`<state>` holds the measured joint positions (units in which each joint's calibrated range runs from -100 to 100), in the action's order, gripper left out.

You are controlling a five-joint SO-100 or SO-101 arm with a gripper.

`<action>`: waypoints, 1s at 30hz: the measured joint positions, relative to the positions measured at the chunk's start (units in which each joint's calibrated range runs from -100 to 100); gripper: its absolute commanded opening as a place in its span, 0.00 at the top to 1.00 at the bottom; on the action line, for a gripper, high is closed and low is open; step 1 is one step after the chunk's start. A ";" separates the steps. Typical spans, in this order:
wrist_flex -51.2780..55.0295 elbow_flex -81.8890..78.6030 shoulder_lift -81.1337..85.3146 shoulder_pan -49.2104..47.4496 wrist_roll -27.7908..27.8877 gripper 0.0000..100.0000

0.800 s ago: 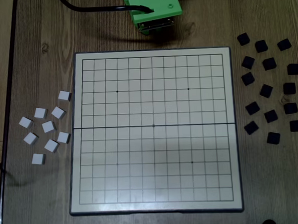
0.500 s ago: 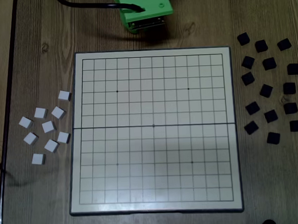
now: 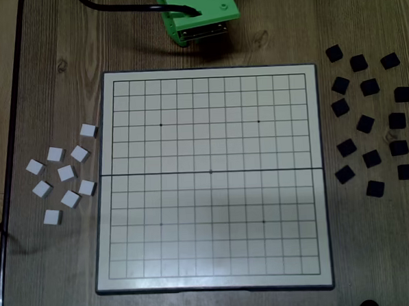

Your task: Grasp a White stone and put it on the board on position (0,0).

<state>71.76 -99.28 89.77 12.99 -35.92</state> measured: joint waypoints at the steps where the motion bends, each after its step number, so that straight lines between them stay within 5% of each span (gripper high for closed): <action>1: 0.00 0.00 0.00 0.00 0.00 0.92; 30: 0.00 0.00 0.00 2.70 0.34 0.93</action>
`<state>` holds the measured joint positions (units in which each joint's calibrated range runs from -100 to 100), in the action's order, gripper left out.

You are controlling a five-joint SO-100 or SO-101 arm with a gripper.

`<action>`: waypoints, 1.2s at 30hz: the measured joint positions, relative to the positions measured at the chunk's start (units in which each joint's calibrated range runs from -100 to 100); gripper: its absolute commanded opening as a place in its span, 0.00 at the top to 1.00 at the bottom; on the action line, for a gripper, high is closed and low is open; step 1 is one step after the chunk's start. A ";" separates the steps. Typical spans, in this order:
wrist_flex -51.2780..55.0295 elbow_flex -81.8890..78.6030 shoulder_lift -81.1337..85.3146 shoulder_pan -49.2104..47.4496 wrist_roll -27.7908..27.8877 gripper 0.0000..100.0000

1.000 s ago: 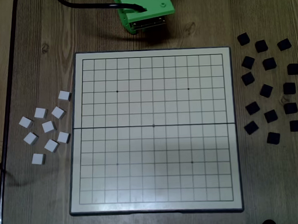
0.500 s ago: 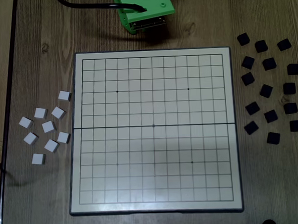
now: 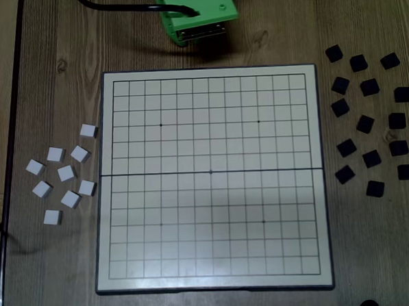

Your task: Grasp a White stone and put it on the board on position (0,0).

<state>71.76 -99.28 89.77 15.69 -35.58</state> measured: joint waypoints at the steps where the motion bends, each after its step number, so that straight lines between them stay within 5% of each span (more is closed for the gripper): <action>1: -0.08 0.00 0.00 0.65 0.00 0.94; 10: -4.76 6.17 -18.45 5.50 0.00 0.94; 36: -5.47 53.38 -67.67 23.61 19.00 0.93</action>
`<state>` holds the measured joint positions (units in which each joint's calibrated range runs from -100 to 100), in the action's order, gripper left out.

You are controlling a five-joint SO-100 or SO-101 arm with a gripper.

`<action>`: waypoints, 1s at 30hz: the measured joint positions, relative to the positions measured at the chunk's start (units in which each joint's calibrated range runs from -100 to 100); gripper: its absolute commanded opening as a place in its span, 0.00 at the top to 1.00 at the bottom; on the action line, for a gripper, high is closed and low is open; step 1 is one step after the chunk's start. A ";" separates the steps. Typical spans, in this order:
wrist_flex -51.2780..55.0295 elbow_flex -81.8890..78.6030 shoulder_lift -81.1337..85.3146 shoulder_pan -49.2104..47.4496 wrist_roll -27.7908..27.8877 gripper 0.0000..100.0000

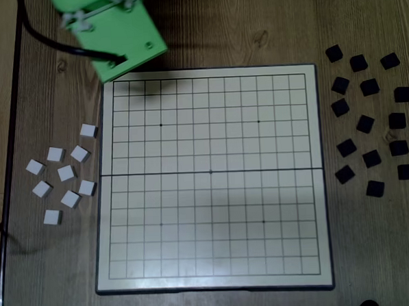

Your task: Grasp a White stone and put it on the board on position (0,0).

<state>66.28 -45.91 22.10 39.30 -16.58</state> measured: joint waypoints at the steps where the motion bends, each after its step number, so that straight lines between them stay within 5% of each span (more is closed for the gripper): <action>1: 0.08 1.61 -1.37 0.43 0.39 0.93; 30: -1.67 22.08 -24.02 1.83 5.71 0.91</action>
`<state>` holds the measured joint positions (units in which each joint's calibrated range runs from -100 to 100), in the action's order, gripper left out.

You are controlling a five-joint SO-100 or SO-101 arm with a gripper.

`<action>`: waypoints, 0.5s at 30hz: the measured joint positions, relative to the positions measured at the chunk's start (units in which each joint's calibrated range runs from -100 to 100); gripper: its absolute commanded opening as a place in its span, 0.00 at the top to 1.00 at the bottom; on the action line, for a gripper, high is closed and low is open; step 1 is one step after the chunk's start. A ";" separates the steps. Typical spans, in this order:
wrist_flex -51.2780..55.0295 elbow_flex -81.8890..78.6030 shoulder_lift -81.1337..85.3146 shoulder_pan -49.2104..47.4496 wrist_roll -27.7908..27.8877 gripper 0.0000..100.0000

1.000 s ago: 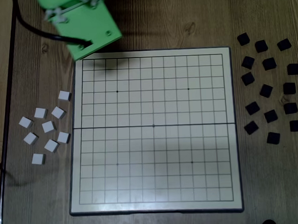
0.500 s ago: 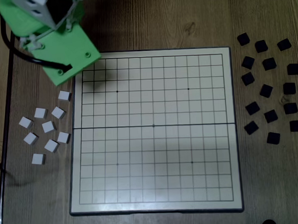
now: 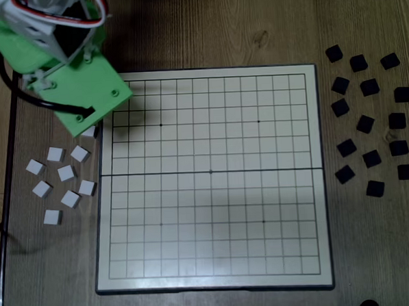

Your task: Grasp a White stone and put it on the board on position (0,0).

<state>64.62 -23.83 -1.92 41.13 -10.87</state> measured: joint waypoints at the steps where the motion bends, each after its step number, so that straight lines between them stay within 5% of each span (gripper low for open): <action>1: 0.00 0.63 -0.64 0.00 0.05 0.91; 15: -0.32 5.72 -8.40 -2.05 4.93 0.88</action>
<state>64.30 -18.10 -10.32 39.08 -5.93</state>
